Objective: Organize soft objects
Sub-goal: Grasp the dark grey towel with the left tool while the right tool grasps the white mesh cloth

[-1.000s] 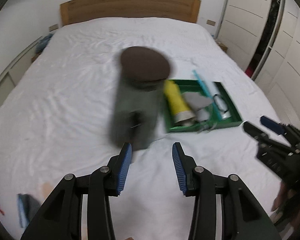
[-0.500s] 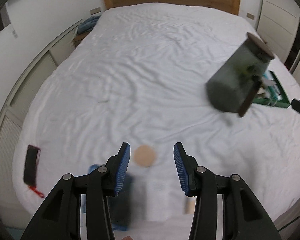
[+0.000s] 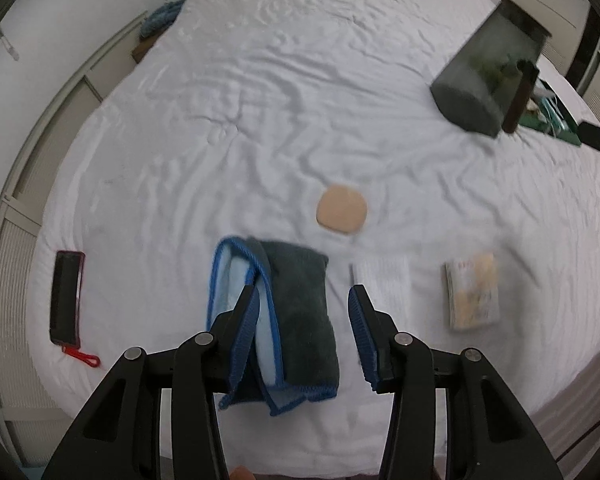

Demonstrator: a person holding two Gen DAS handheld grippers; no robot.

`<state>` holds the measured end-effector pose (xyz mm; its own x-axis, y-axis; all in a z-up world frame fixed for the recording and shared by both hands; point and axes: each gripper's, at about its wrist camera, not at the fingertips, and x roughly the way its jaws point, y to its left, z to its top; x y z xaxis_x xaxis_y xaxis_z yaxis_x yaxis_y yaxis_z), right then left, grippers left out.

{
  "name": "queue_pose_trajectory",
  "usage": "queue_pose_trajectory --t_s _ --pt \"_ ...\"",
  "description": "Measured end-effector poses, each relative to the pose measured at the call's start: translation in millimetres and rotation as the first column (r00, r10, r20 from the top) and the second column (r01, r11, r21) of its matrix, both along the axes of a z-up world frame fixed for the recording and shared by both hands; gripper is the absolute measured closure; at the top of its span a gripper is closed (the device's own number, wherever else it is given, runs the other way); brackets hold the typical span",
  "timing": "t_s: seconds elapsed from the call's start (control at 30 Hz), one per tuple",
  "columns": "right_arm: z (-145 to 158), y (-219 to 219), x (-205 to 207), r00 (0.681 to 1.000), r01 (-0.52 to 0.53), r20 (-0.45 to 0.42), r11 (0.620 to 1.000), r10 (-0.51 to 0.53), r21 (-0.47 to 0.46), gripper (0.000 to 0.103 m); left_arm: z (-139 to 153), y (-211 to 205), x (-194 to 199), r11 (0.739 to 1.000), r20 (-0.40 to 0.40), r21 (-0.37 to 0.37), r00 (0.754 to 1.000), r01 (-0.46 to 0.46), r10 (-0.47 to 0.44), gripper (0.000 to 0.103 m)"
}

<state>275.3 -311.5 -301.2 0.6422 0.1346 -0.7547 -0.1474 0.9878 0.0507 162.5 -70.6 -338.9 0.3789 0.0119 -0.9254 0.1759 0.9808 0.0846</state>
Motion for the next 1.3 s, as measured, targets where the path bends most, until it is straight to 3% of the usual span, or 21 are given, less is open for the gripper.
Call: queue_pose_trajectory --t_s 0.23,0.7,1.3 --pt "-21 12 6 1.0 -0.01 -0.028 1.0 0.01 0.008 0.05 -19 5 -7 1.0 -0.037 -0.029 0.999 -0.004 0.002 0.061" --pt "-59 10 0 0.996 -0.022 -0.09 1.0 0.022 0.0 0.05 -33 -43 -9 0.991 -0.079 -0.11 0.993 0.081 -0.09 0.061" --pt "-72 -5 -12 0.994 0.001 -0.11 1.0 -0.001 0.004 0.05 -75 -61 -6 0.992 -0.138 -0.107 0.987 0.07 -0.085 0.061"
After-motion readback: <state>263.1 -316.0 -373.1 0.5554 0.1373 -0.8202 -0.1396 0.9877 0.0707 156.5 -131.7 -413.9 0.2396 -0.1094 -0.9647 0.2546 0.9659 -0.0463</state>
